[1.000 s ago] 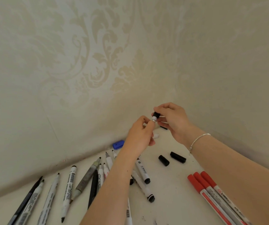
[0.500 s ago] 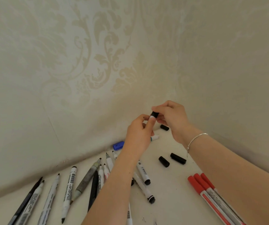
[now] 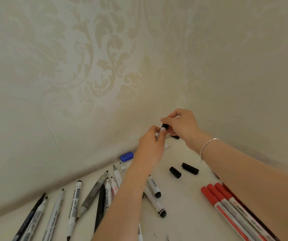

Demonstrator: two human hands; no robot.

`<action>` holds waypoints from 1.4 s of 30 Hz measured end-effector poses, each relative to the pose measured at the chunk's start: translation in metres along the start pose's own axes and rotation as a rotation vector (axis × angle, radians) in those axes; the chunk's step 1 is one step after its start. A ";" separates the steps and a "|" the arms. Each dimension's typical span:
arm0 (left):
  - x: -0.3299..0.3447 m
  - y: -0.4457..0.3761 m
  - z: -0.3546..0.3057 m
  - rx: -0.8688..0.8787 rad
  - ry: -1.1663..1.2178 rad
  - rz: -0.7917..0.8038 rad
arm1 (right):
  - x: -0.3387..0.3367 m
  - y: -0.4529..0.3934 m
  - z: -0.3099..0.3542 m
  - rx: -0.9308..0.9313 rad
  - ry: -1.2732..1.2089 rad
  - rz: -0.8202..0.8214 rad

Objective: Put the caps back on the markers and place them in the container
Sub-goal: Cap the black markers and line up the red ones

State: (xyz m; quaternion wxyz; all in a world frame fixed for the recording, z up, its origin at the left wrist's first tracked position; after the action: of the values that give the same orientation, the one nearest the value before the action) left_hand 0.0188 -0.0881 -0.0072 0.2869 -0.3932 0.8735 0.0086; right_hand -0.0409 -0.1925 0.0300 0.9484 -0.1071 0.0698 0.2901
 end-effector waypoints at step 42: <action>-0.040 -0.006 0.017 0.046 0.167 -0.037 | 0.006 0.004 0.008 0.145 -0.497 0.154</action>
State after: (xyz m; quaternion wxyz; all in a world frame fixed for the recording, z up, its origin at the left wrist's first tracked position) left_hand 0.0521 -0.0610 0.0003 0.2222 -0.4019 0.8870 -0.0496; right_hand -0.0373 -0.1838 0.0362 0.9167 0.0414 -0.1366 0.3731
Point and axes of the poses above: each hand's wrist, its own y-axis away from the middle knuckle, its own x-axis out of the palm, z = x × y, the point moved 3 cm from there along -y, towards the middle knuckle, and after that the axes turned 1 degree about -x, right-handed, at the moved point
